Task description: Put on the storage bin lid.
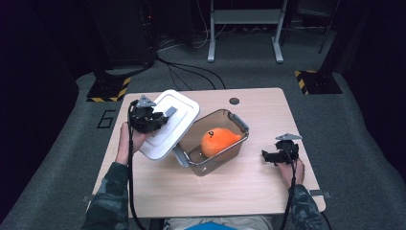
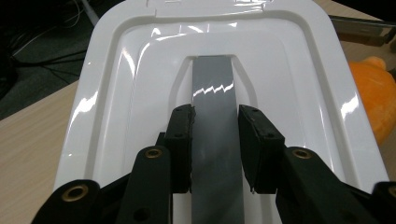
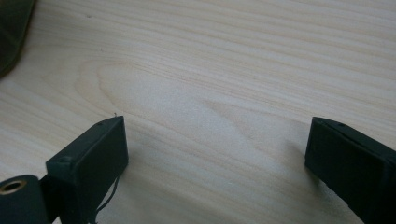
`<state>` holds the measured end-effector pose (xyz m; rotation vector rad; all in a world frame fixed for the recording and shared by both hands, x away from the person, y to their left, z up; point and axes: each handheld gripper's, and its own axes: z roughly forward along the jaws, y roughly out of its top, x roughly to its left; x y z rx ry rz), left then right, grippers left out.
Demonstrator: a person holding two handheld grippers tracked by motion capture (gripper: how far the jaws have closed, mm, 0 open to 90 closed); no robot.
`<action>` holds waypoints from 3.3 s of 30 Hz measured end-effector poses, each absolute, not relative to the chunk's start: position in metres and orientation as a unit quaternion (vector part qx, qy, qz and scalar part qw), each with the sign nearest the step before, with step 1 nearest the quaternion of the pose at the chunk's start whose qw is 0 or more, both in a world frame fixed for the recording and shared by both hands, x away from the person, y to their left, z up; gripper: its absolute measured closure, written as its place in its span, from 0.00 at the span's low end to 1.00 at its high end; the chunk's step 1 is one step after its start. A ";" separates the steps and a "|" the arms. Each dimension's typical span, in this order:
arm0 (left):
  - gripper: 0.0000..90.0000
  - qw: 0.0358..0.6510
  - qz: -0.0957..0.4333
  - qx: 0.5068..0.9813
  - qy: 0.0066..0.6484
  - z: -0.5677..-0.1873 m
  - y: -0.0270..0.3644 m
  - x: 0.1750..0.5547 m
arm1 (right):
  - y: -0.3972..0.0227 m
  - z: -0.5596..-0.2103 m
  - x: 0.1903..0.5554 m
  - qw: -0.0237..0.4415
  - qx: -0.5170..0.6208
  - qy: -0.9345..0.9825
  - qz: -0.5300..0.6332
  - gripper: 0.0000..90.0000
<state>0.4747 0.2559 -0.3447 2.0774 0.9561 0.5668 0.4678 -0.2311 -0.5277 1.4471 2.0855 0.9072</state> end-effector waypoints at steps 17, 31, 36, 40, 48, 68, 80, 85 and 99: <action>0.74 0.384 0.210 0.833 0.339 -0.336 0.214 0.479 | -0.231 -0.528 0.468 0.221 0.521 0.756 0.328 0.05; 0.74 0.378 0.196 0.851 0.307 -0.338 0.179 0.484 | -0.231 -0.528 0.468 0.221 0.522 0.756 0.328 0.05; 0.74 0.371 0.191 0.860 0.294 -0.340 0.167 0.487 | -0.231 -0.528 0.468 0.221 0.522 0.756 0.328 0.05; 0.74 0.371 0.186 0.862 0.290 -0.342 0.159 0.488 | -0.231 -0.528 0.468 0.221 0.522 0.756 0.328 0.05; 0.74 0.364 0.173 0.871 0.280 -0.348 0.142 0.492 | -0.231 -0.528 0.468 0.221 0.521 0.756 0.328 0.05; 0.74 0.347 0.135 0.892 0.258 -0.374 0.112 0.493 | -0.231 -0.528 0.468 0.221 0.522 0.756 0.328 0.05; 0.74 0.350 0.132 0.892 0.255 -0.378 0.110 0.489 | -0.231 -0.528 0.468 0.222 0.522 0.756 0.328 0.05; 0.74 0.345 0.131 0.893 0.256 -0.381 0.107 0.489 | -0.231 -0.528 0.468 0.222 0.522 0.756 0.328 0.05; 0.68 0.346 0.136 0.891 0.260 -0.382 0.108 0.490 | -0.231 -0.528 0.468 0.222 0.521 0.756 0.328 0.05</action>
